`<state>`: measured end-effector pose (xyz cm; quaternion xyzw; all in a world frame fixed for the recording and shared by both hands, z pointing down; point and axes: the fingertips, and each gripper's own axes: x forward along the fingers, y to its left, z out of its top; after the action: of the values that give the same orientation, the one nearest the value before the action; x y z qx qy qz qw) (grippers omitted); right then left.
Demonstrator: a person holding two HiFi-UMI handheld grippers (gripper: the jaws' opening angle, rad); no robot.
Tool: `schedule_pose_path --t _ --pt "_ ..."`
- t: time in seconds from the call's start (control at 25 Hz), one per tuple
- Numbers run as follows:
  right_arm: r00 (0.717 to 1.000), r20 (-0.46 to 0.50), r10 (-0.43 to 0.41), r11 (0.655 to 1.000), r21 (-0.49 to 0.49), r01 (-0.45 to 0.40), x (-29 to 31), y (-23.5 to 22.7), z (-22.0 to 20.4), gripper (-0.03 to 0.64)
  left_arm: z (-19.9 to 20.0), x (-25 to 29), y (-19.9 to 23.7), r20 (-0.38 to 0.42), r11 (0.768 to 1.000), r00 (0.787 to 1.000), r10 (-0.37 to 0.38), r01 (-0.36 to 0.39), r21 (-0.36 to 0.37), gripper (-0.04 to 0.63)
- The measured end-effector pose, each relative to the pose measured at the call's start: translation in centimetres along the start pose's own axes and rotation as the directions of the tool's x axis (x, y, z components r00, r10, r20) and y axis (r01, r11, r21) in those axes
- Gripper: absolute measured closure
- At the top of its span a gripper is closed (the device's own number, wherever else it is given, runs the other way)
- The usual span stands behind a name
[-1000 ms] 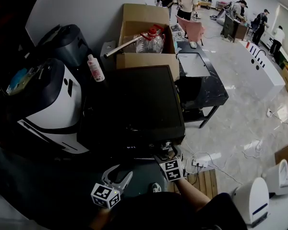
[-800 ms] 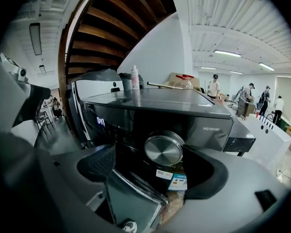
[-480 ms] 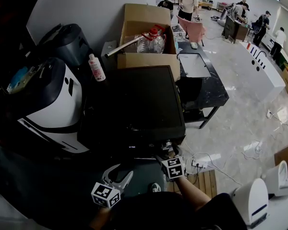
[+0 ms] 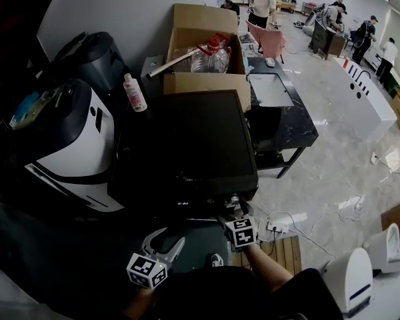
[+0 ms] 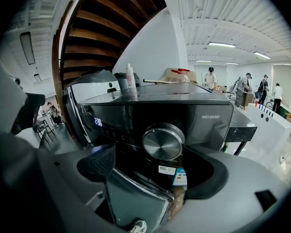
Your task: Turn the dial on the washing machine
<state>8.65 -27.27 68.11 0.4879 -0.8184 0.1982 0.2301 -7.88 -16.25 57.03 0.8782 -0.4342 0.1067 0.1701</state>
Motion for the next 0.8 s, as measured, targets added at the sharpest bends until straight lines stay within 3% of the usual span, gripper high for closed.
schedule_pose_path --t 0.8 --pt "0.999 -0.046 0.013 0.995 0.097 -0.008 1.0 -0.2 -1.2 0.206 -0.2 -0.6 0.5 0.002 1.0 1.0 -0.004 0.004 0.001 0.39"
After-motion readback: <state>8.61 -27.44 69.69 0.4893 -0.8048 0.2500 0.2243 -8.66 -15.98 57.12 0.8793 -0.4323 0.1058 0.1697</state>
